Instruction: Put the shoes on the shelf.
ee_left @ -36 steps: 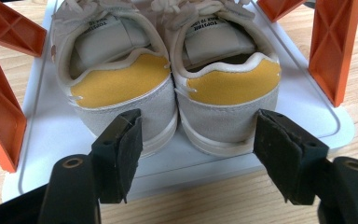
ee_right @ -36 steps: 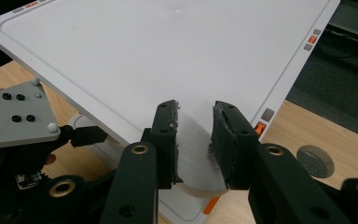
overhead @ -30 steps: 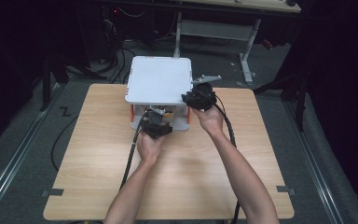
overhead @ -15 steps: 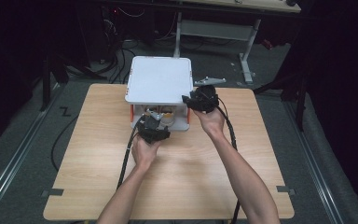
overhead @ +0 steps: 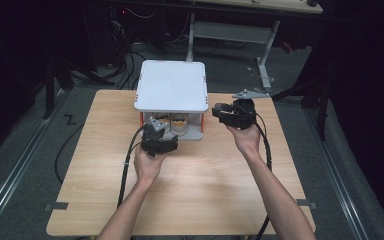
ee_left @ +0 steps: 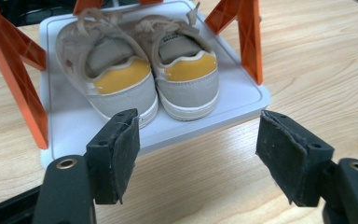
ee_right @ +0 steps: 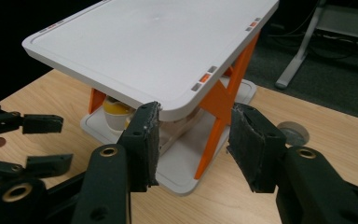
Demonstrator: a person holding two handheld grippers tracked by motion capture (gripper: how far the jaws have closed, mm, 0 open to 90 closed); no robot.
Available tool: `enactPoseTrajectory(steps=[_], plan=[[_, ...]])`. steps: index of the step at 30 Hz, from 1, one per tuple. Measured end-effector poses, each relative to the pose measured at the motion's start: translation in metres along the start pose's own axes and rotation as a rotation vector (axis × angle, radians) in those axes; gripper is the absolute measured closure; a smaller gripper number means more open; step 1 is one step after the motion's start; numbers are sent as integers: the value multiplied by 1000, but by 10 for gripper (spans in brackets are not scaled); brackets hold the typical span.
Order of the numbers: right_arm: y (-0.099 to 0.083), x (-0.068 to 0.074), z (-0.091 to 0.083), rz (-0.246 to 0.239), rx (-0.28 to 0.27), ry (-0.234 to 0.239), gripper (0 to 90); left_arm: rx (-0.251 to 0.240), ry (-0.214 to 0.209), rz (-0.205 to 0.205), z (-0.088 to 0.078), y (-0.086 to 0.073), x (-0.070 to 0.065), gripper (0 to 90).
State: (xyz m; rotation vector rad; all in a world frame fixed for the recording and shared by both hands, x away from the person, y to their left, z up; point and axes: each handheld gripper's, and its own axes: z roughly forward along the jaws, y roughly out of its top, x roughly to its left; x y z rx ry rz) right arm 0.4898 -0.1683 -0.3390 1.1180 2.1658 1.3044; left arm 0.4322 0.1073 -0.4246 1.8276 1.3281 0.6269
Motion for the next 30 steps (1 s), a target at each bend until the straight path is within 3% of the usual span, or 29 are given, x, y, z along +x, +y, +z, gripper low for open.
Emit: enactPoseTrajectory(steps=[3,10,14,24,30], plan=[[-7,-5,-10,13,-10,-2,521,-12,-31,-6,-9,1,2,329],[-21,-17,-30,22,-24,-8,501,-30,-57,-3,-24,0,5,336],[-31,-22,-40,31,-30,-11,494,-60,-36,12,-33,-3,8,341],[-58,-32,-64,55,-43,-20,486,-61,-61,-5,-50,-14,18,321],[-73,-35,-73,63,-43,-29,474,-53,-80,16,-56,-17,22,266]])
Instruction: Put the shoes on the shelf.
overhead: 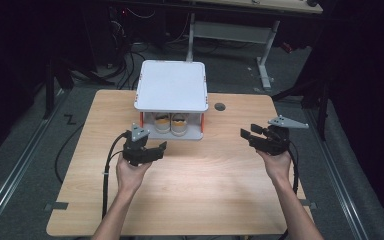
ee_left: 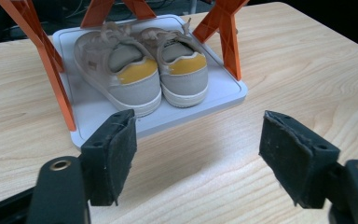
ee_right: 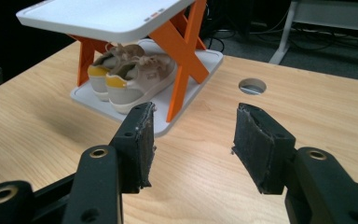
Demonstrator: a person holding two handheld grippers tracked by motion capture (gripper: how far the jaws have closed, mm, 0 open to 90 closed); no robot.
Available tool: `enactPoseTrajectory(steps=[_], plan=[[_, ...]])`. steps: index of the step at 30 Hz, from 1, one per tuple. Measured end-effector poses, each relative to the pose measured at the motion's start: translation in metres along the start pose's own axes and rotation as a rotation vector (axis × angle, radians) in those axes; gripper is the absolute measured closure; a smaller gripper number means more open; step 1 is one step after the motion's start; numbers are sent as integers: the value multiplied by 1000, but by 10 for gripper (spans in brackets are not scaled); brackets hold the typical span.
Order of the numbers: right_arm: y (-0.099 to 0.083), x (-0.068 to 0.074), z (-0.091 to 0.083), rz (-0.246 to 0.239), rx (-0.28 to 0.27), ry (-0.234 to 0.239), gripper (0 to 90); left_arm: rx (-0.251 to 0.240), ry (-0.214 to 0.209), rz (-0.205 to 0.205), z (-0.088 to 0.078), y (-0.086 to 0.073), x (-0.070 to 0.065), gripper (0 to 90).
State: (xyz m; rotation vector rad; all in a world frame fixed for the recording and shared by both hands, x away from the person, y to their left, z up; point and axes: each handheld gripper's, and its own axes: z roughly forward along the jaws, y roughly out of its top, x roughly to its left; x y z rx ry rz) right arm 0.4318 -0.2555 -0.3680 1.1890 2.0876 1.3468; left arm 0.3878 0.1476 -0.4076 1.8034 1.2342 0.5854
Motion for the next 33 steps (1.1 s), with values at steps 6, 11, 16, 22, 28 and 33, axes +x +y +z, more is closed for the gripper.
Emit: enactPoseTrajectory(steps=[6,11,16,22,28,33], plan=[[-18,-6,-12,7,5,-20,449,0,-11,0,-6,-7,2,233],[-27,-11,-17,22,1,-32,435,2,-10,7,-11,-13,3,223],[-40,-16,-22,32,11,-40,418,11,-15,-7,-13,-21,5,208],[-57,-21,-26,54,17,-54,406,23,-11,-8,-14,-29,7,195],[-76,-27,-28,71,39,-77,399,45,-8,-31,-11,-39,11,185],[-90,-32,-25,86,64,-96,399,72,7,-45,-7,-49,14,179]])
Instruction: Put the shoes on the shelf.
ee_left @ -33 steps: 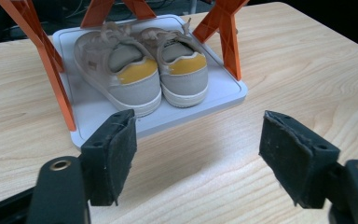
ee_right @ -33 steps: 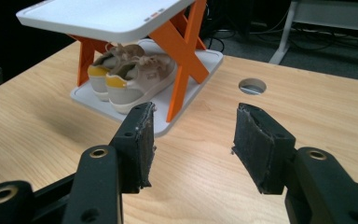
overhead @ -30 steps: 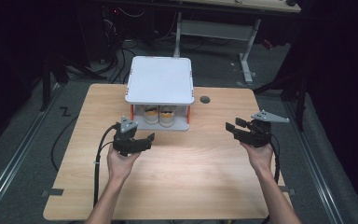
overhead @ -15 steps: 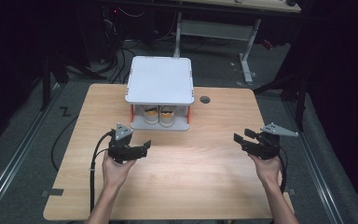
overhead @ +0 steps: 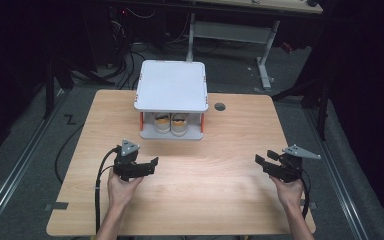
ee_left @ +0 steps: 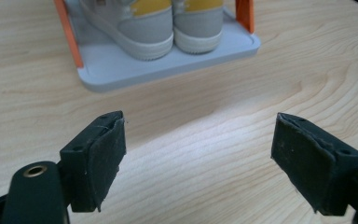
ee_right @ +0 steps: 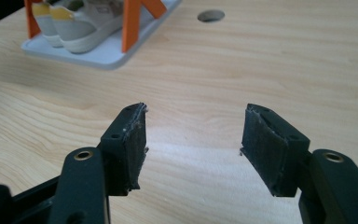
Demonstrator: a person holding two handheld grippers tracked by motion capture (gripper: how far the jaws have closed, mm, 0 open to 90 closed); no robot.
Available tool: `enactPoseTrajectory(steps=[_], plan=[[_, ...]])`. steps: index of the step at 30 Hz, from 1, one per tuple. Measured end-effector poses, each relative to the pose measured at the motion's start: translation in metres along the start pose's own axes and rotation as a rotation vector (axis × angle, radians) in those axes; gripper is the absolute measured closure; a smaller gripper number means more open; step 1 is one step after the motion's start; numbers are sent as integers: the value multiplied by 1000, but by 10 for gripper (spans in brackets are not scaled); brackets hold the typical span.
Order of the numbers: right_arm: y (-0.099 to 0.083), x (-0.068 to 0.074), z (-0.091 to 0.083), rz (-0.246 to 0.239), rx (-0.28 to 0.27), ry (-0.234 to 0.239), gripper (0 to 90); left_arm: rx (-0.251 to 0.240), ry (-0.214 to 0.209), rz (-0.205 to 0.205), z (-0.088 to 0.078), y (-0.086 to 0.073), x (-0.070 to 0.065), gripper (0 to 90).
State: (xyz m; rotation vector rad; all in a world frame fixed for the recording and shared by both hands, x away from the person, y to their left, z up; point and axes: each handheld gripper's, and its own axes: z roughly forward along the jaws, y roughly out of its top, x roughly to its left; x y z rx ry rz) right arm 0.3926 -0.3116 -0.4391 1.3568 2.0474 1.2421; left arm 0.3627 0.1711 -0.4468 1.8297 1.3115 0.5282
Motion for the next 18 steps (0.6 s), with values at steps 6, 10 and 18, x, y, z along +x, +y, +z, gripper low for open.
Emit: enactPoseTrajectory(steps=[6,10,18], plan=[[-15,-7,8,6,33,-35,399,29,25,-12,7,-12,5,174],[-21,-9,14,8,57,-58,399,45,43,-25,12,-17,10,174],[-33,-14,27,-4,119,-118,398,97,112,-26,25,-29,19,178]])
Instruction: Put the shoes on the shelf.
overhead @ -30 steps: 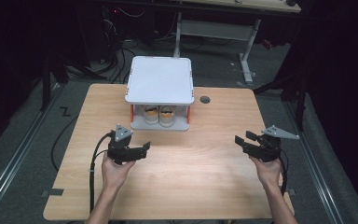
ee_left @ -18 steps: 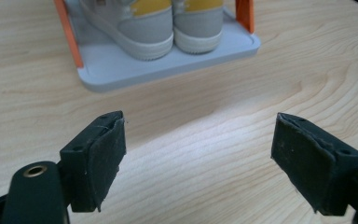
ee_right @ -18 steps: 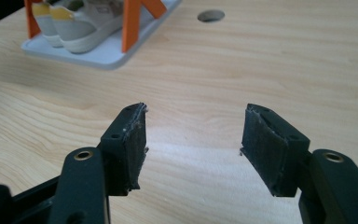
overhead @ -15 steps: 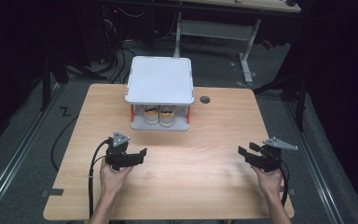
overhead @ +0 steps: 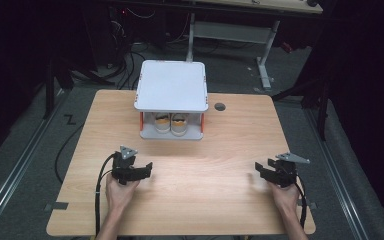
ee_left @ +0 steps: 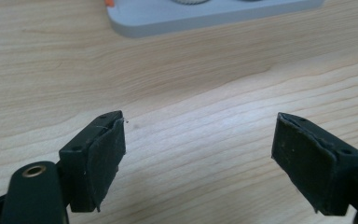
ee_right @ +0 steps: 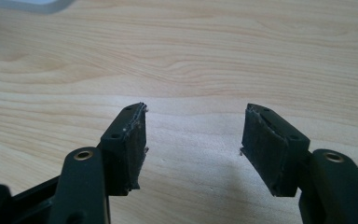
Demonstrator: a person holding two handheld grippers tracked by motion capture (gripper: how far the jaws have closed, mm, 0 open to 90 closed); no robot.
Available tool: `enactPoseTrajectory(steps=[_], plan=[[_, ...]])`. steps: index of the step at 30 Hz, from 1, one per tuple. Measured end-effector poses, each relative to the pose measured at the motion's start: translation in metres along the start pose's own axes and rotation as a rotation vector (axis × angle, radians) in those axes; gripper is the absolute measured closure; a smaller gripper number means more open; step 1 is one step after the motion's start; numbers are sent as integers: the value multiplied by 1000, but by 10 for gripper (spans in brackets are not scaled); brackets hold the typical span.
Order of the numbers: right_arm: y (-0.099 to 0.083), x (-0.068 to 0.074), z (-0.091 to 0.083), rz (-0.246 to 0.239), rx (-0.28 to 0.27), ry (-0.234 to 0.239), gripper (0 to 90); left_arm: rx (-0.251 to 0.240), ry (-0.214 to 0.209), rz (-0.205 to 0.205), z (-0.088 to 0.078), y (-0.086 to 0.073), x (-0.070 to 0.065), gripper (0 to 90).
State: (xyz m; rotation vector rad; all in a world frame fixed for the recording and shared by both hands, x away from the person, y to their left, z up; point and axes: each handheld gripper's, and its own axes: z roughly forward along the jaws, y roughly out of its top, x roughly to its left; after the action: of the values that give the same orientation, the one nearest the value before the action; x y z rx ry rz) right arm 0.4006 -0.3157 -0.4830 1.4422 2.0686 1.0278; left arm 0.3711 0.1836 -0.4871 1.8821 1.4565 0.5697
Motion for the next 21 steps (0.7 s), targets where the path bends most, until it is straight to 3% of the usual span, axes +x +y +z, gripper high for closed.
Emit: enactPoseTrajectory(steps=[5,11,15,21], plan=[[-5,-1,9,-12,34,-40,398,11,50,-14,6,-5,4,181],[-11,0,15,-35,43,-77,399,35,100,30,13,-8,2,181],[-11,1,15,-45,47,-89,395,6,99,-5,15,-13,4,185],[-11,1,15,-46,46,-91,393,6,102,-4,15,-13,4,186]])
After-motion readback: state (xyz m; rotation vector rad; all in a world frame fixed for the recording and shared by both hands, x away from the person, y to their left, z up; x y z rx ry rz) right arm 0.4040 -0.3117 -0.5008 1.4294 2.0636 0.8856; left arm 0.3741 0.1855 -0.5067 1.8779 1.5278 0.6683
